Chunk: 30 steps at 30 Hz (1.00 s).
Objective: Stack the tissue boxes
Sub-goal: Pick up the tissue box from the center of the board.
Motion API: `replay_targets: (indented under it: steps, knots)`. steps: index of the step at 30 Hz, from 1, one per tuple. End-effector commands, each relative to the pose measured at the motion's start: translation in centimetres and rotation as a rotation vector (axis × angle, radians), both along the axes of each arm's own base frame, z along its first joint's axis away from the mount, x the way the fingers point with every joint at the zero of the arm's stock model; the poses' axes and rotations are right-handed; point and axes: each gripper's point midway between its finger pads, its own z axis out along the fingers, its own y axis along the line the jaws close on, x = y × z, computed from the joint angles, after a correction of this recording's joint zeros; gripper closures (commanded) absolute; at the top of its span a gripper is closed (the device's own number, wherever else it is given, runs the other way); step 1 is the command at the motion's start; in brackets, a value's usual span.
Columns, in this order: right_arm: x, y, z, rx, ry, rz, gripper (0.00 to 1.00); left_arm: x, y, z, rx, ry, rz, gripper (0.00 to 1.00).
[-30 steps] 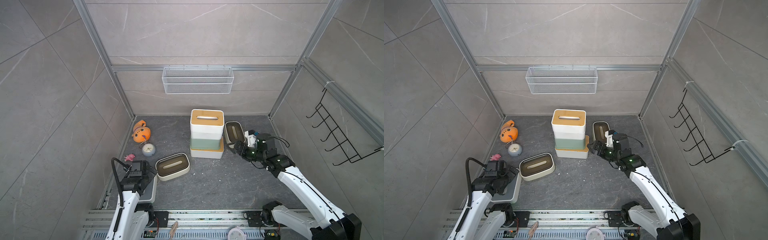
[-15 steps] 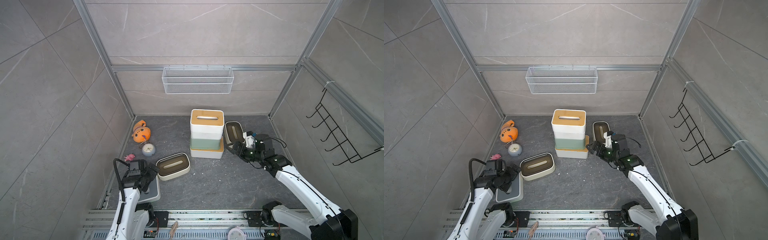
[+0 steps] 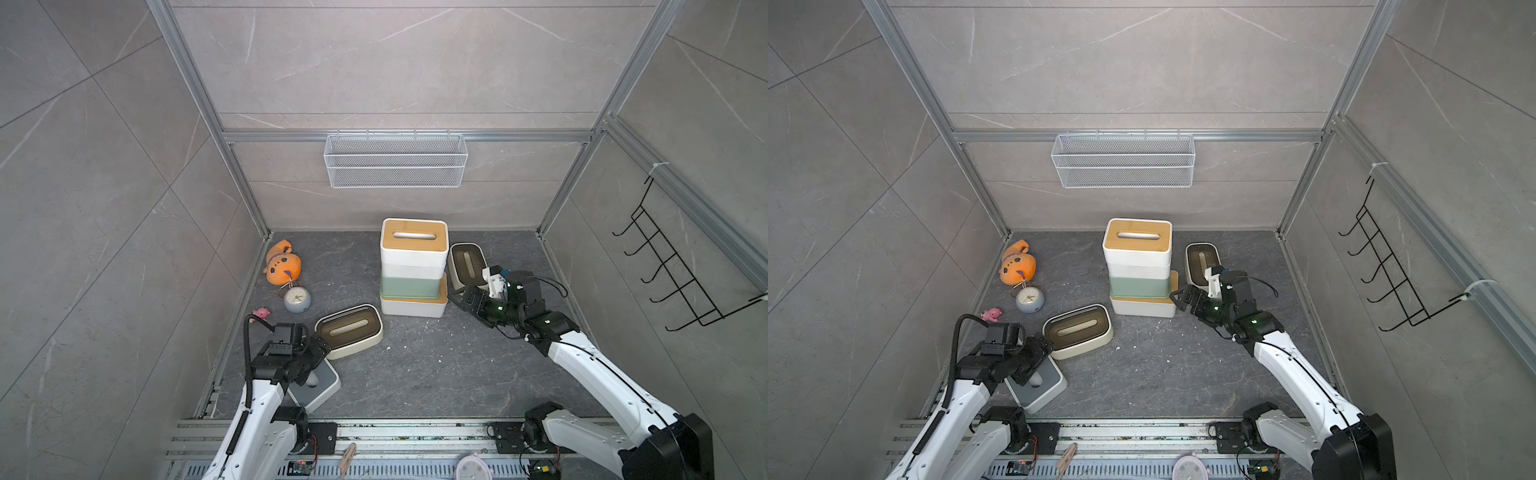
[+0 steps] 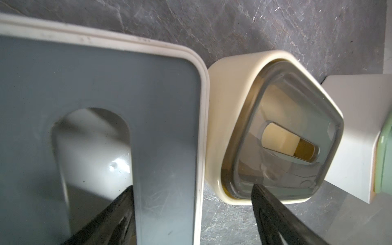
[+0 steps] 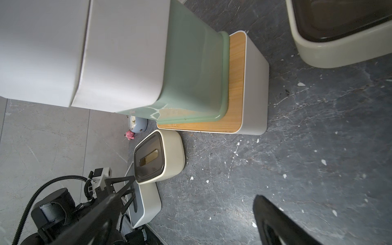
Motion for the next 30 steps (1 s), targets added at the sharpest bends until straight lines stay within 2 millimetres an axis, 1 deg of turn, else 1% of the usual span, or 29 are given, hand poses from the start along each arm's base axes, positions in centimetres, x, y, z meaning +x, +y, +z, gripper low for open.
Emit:
replay_targets:
  steps: [1, 5, 6, 8, 9, 11, 13, 15, 17, 22, 27, 30]
  knots:
    - [-0.1, 0.5, 0.1, 0.016, -0.002, 0.010, 0.00, -0.8, 0.6, -0.9, 0.049, 0.050, 0.022, 0.21]
    - [-0.2, 0.5, 0.0, 0.013, 0.001, 0.013, 0.01, -1.1, 0.3, -1.6, 0.074, 0.098, -0.007, 0.29]
    - [-0.3, 0.5, 0.0, 0.012, -0.001, 0.015, 0.01, -1.1, 0.3, -1.7, 0.081, 0.105, -0.010, 0.30]
    - [-0.4, 0.4, 0.2, 0.010, -0.008, 0.012, 0.01, -1.2, 0.4, -1.8, 0.093, 0.118, -0.008, 0.36]
    - [-0.5, 0.3, 0.2, 0.008, -0.010, 0.008, 0.00, -1.2, 0.4, -1.7, 0.097, 0.117, -0.009, 0.37]
    - [-0.6, 0.2, 0.4, 0.002, -0.018, 0.006, 0.00, -1.0, 0.3, -1.4, 0.106, 0.102, -0.022, 0.35]
    - [-0.7, 0.1, 0.3, -0.003, -0.014, 0.008, 0.00, -0.5, 0.3, -0.4, 0.123, 0.060, -0.039, 0.31]
    - [-0.7, 0.2, 0.1, -0.002, -0.006, 0.009, 0.00, 0.0, 0.3, 0.8, 0.129, 0.011, -0.050, 0.30]
    - [-0.7, 0.3, -0.2, -0.002, 0.001, 0.010, 0.00, 0.2, 0.1, 1.3, 0.125, -0.008, -0.063, 0.28]
    - [-0.7, 0.4, -0.1, 0.005, 0.002, 0.015, 0.00, -0.7, -0.7, 0.3, 0.100, 0.043, -0.090, 0.24]
    - [-0.9, 0.5, -0.4, 0.005, 0.007, 0.014, 0.00, -0.9, -1.2, 0.4, 0.128, 0.025, -0.129, 0.22]
    - [-1.0, 0.5, -0.5, 0.006, 0.010, 0.015, 0.00, -1.0, -1.2, 0.0, 0.141, 0.040, -0.133, 0.23]
